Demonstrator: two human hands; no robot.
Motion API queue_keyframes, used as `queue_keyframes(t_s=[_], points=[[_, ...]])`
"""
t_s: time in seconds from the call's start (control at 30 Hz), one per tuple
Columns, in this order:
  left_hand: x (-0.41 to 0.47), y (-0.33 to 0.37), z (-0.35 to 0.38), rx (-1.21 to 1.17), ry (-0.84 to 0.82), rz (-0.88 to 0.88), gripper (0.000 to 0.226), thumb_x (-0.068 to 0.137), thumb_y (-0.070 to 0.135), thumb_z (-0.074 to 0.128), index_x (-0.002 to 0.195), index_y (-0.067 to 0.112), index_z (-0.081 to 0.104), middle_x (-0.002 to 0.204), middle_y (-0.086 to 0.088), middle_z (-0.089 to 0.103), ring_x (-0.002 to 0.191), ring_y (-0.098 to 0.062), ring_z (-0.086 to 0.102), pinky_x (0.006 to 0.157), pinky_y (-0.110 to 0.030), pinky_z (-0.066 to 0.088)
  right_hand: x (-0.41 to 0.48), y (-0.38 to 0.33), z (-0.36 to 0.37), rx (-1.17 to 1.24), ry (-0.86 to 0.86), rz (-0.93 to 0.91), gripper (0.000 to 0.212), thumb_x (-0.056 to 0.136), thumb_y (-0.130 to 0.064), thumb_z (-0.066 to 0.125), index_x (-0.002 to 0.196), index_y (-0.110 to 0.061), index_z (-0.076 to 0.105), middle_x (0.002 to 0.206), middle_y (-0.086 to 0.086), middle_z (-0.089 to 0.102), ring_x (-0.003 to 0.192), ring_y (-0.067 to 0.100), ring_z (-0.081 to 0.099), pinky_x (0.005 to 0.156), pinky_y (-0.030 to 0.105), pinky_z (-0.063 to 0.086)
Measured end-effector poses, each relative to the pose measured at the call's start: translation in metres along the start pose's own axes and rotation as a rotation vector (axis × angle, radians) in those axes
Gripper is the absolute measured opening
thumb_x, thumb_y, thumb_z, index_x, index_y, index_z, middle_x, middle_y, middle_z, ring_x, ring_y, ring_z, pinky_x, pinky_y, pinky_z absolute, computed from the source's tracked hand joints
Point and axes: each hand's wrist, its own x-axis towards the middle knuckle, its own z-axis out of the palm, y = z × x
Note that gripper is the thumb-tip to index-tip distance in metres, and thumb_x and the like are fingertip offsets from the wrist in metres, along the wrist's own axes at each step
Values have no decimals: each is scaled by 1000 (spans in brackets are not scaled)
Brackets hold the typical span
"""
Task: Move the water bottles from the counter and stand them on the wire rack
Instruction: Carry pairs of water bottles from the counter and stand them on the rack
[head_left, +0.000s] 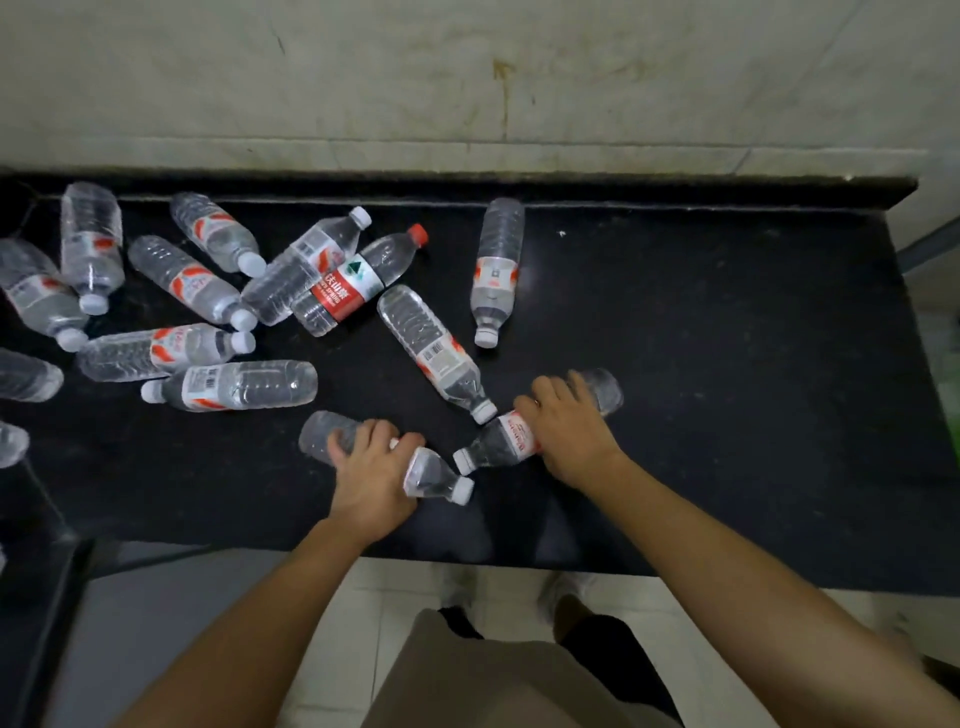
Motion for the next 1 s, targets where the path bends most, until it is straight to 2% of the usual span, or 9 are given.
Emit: queue_keyframes(t_s=[0.13, 0.2, 0.27, 0.33, 0.47, 0.67, 0.77, 0.9, 1.0], points=[[1, 15, -19, -273, 87, -174, 61, 51, 35, 79, 108, 22, 63, 101, -2, 58, 100, -28, 57, 103, -62, 36, -21, 22, -2, 237, -46, 132, 69, 82, -45, 76, 138, -19, 46, 139, 8, 42, 122, 30, 54, 112, 50, 32], [4, 24, -40, -511, 161, -265, 59, 56, 30, 83, 109, 19, 60, 99, 0, 62, 94, -26, 60, 92, -48, 47, -40, 34, -9, 432, 10, 214, 72, 79, -47, 79, 138, -20, 47, 147, 6, 43, 124, 29, 55, 109, 48, 38], [7, 33, -63, -873, 208, -417, 57, 64, 16, 86, 112, 21, 56, 99, 2, 64, 93, -22, 63, 80, -34, 51, -60, 44, -19, 692, 99, 316, 67, 79, -46, 80, 133, -21, 49, 137, 2, 54, 116, 26, 60, 99, 43, 46], [12, 42, -87, -1121, 241, -463, 56, 69, 10, 85, 113, 20, 54, 98, 3, 65, 95, -23, 66, 81, -32, 53, -79, 48, -35, 952, 204, 434, 62, 80, -46, 80, 129, -27, 48, 121, -8, 60, 106, 17, 62, 90, 38, 51], [28, 60, -137, -1281, 243, -245, 59, 55, 35, 78, 108, 18, 59, 99, -3, 70, 93, -21, 68, 84, -40, 54, -108, 42, -73, 1246, 493, 631, 61, 80, -38, 84, 128, -31, 48, 111, -17, 63, 103, 8, 63, 85, 26, 48], [48, 118, -212, -1493, 190, 84, 64, 61, 53, 78, 116, 21, 63, 109, -3, 71, 100, -18, 70, 86, -36, 55, -187, 34, -120, 1332, 849, 727, 50, 82, -37, 83, 121, -36, 53, 107, -18, 70, 100, -3, 67, 80, 11, 49], [43, 163, -232, -1621, 128, 184, 66, 67, 50, 83, 121, 17, 63, 110, -6, 71, 101, -21, 70, 89, -42, 56, -238, 34, -129, 1298, 973, 799, 47, 79, -43, 83, 116, -36, 55, 106, -19, 70, 100, 0, 67, 80, 14, 50], [19, 236, -250, -1751, -33, 338, 59, 66, 46, 80, 115, 17, 64, 97, -1, 72, 93, -19, 70, 85, -38, 55, -304, 43, -134, 1188, 1187, 939, 52, 70, -59, 83, 107, -38, 53, 101, -18, 68, 94, 2, 67, 79, 24, 51], [-3, 292, -259, -1744, -146, 465, 47, 66, 50, 78, 104, 25, 66, 89, 2, 70, 83, -15, 68, 81, -37, 52, -349, 60, -131, 1227, 1368, 972, 59, 64, -64, 80, 109, -35, 55, 102, -11, 71, 95, 12, 70, 86, 42, 57]])
